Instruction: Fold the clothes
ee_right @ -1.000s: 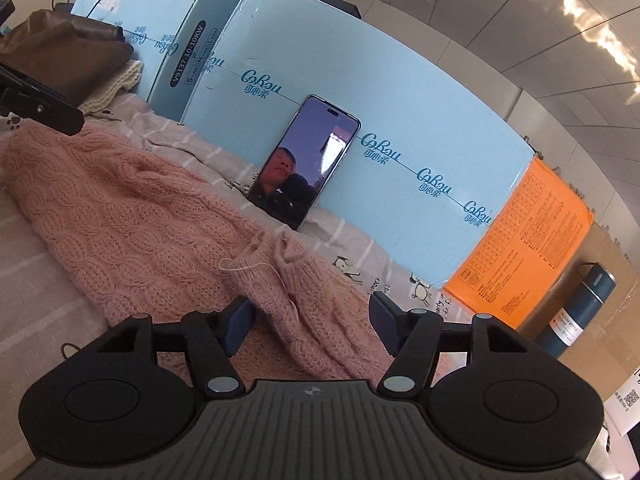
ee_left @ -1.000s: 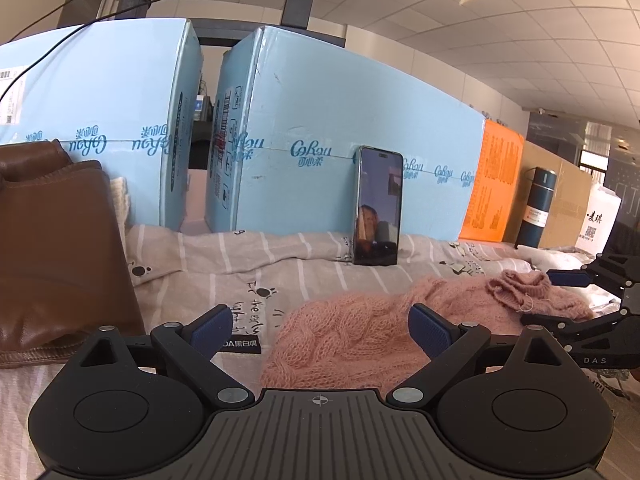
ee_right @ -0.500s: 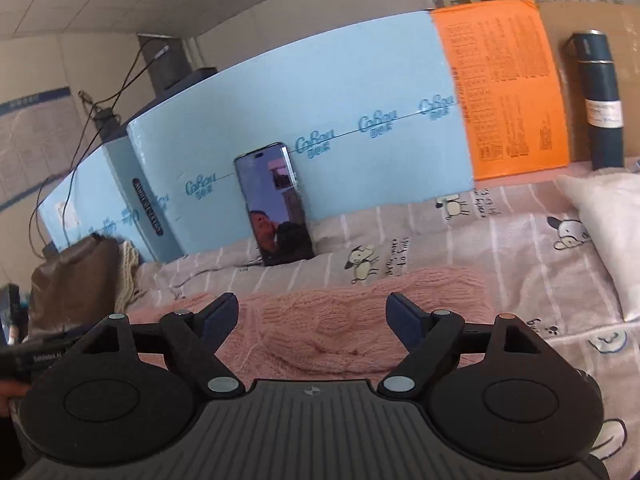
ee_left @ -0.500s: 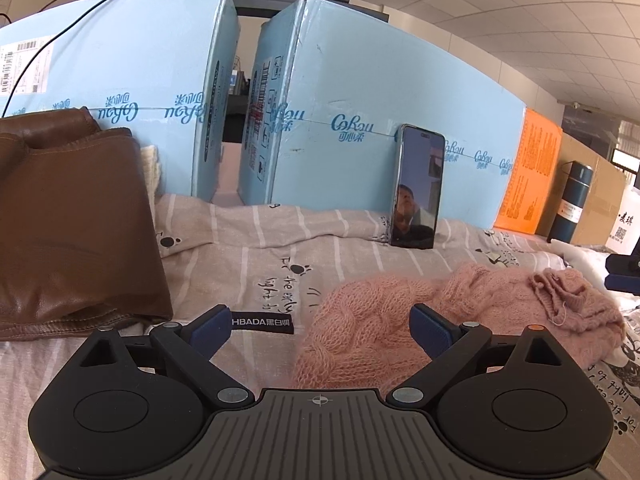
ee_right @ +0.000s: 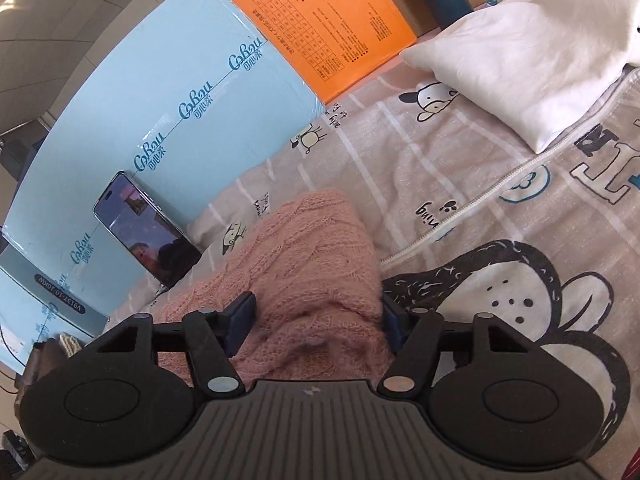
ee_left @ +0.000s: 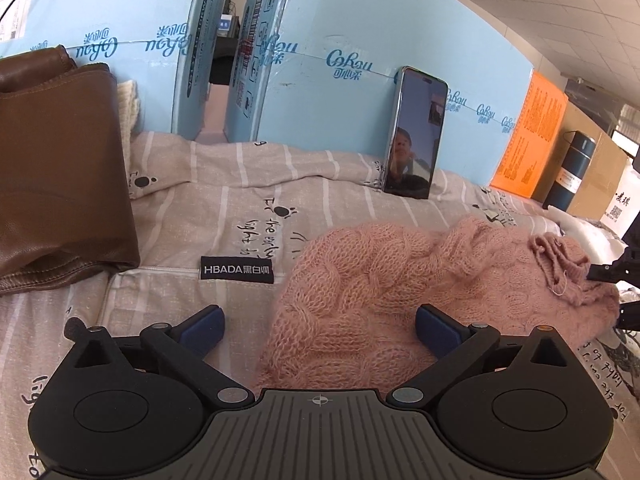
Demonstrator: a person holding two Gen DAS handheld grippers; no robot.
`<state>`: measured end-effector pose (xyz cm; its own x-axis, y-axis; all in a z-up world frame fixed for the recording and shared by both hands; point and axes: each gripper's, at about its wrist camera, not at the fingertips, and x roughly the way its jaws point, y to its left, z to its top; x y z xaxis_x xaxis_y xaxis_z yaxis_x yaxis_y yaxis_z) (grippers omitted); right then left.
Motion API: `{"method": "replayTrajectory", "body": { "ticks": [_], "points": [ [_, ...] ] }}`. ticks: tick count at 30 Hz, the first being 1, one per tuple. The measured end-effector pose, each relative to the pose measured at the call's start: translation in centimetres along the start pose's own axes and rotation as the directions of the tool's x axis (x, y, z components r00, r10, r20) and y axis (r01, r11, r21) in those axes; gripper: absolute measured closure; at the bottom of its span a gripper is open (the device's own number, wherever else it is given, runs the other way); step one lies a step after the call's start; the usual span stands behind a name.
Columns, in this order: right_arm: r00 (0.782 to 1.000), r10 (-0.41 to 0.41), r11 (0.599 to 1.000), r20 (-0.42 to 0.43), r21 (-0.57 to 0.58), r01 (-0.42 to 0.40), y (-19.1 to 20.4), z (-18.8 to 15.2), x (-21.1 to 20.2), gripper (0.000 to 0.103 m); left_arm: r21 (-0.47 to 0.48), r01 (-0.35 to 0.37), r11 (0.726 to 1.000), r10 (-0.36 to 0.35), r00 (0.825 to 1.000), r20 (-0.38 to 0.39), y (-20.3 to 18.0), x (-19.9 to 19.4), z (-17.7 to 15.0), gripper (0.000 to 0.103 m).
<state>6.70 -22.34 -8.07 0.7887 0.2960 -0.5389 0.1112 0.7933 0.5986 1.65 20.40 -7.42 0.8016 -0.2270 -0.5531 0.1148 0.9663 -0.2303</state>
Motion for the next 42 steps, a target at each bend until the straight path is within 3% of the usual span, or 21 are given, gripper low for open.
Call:
{"method": "replayTrajectory", "body": {
  "ticks": [2, 4, 8, 12, 14, 15, 17, 21, 25, 31, 34, 36, 42],
  "points": [
    [1.000, -0.008, 0.999, 0.026, -0.033, 0.009, 0.8, -0.5, 0.1, 0.069, 0.000, 0.032, 0.999, -0.032, 0.999, -0.001, -0.3, 0.0, -0.1, 0.001],
    [0.998, 0.010, 0.999, 0.054, -0.053, -0.007, 1.1, -0.6, -0.4, 0.074, -0.005, 0.089, 0.996, -0.089, 0.996, -0.003, -0.5, 0.0, -0.2, 0.001],
    [0.991, 0.031, 0.994, 0.132, -0.108, -0.016, 1.4, -0.2, -2.3, 0.079, 0.002, 0.167, 0.986, -0.167, 0.986, -0.012, -1.3, 0.1, -0.4, 0.001],
    [0.984, 0.010, 0.993, 0.176, -0.115, 0.011, 0.7, 0.6, -3.8, 0.080, -0.022, 0.307, 0.952, -0.307, 0.952, -0.014, -2.3, 0.0, -0.9, 0.001],
    [0.975, -0.006, 0.991, 0.224, -0.129, 0.036, 0.2, 1.1, -4.8, 0.080, 0.013, 0.354, 0.935, -0.354, 0.935, -0.004, -3.3, -0.3, -1.2, 0.001],
    [0.967, -0.023, 0.987, 0.254, -0.148, 0.062, 0.1, 1.4, -5.3, 0.080, 0.038, 0.355, 0.934, -0.356, 0.935, 0.007, -3.9, -0.5, -1.2, 0.001],
    [0.950, -0.069, 0.972, 0.304, -0.195, 0.133, -0.1, 1.9, -5.8, 0.080, 0.065, 0.303, 0.951, -0.305, 0.951, 0.037, -4.4, -0.9, -1.3, 0.001],
    [0.935, -0.135, 0.922, 0.329, -0.304, 0.241, 0.5, 1.9, -5.6, 0.080, 0.022, 0.139, 0.990, -0.140, 0.989, 0.048, -3.6, -0.7, -0.8, 0.001],
    [0.917, -0.118, 0.833, 0.381, -0.465, 0.300, 2.6, 0.6, -5.3, 0.079, -0.030, 0.049, 0.998, -0.049, 0.999, 0.009, -2.6, 0.1, -0.6, 0.001],
    [0.893, 0.056, 0.674, 0.447, -0.677, 0.297, 7.3, -3.1, -5.9, 0.079, -0.038, 0.074, 0.997, -0.073, 0.997, 0.030, -2.4, -0.4, -0.6, 0.001],
    [0.878, 0.152, 0.567, 0.454, -0.768, 0.299, 9.6, -5.5, -6.2, 0.079, -0.047, 0.089, 0.995, -0.087, 0.995, 0.042, -2.2, -0.6, -0.6, 0.001],
    [0.873, 0.224, 0.475, 0.432, -0.831, 0.290, 11.1, -7.7, -6.2, 0.079, -0.060, 0.101, 0.993, -0.098, 0.994, 0.052, -2.1, -0.8, -0.5, 0.001],
    [0.896, 0.350, 0.346, 0.274, -0.926, 0.148, 14.0, -11.5, -5.5, 0.079, -0.118, 0.123, 0.985, -0.110, 0.988, 0.108, -1.0, -1.6, -0.1, 0.001]
  ]
}}
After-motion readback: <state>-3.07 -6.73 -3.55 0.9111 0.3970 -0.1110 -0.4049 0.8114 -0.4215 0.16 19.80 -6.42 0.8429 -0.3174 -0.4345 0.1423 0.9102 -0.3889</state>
